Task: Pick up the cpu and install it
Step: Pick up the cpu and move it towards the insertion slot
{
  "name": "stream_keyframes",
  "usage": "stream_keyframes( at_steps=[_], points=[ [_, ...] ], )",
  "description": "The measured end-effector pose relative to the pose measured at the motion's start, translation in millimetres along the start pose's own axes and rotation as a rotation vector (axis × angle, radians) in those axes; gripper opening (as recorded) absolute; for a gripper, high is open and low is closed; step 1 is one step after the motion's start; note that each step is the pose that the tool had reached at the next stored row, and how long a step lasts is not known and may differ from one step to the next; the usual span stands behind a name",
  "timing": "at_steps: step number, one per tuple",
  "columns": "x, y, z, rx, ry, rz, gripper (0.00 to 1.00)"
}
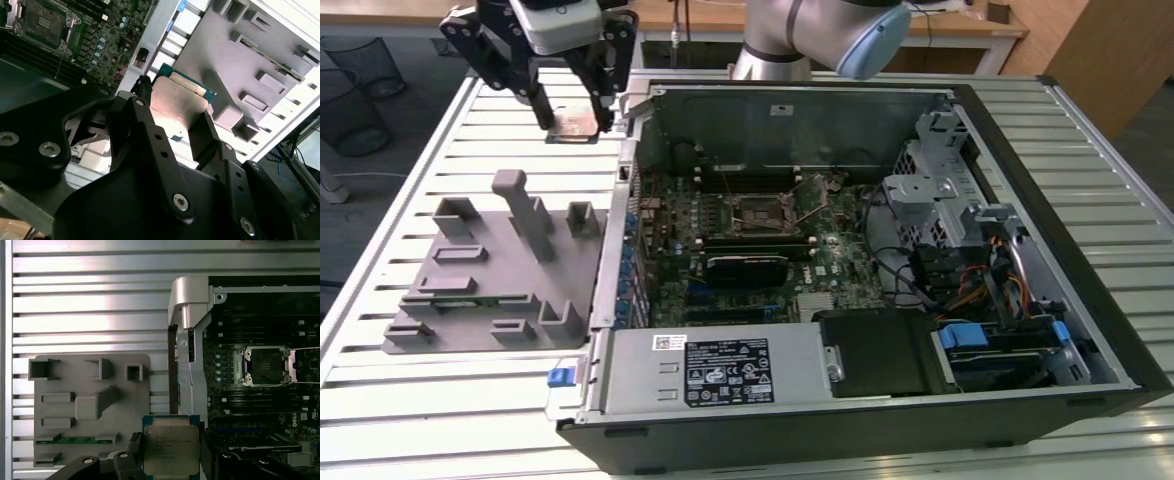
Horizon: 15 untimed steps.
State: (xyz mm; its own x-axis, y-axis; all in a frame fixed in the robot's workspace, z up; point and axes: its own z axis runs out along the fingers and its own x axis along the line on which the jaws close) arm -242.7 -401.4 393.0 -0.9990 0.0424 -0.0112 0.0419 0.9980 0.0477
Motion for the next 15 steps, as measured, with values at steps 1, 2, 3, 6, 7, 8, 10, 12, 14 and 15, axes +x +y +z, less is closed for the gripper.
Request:
stream_keyframes(
  at_steps=[1,2,3,6,7,8,10,12,14,15],
  points=[
    [-1.4,0.1,0.0,0.0000,0.0000,0.000,0.54],
    [-2.9,0.1,0.0,0.0000,0.0000,0.000,0.54],
    [-4.5,0.2,0.1,0.0000,0.0000,0.000,0.54],
    [-9.1,0.4,0.1,0.0000,0.0000,0.000,0.54],
    [-10.6,0.5,0.2,-0.0001,0.0000,0.000,0.54],
    [-12.1,0.5,0.2,0.0000,0.0000,0.000,0.54],
    [-14.9,0.6,0.2,0.0000,0.0000,0.000,0.54],
    [-17.8,0.8,0.2,0.0000,0.0000,0.000,0.54],
    [-20.7,0.9,0.3,0.0000,0.0000,0.000,0.54],
    [-22.5,0.9,0.3,0.0000,0.0000,0.000,0.54]
  ],
)
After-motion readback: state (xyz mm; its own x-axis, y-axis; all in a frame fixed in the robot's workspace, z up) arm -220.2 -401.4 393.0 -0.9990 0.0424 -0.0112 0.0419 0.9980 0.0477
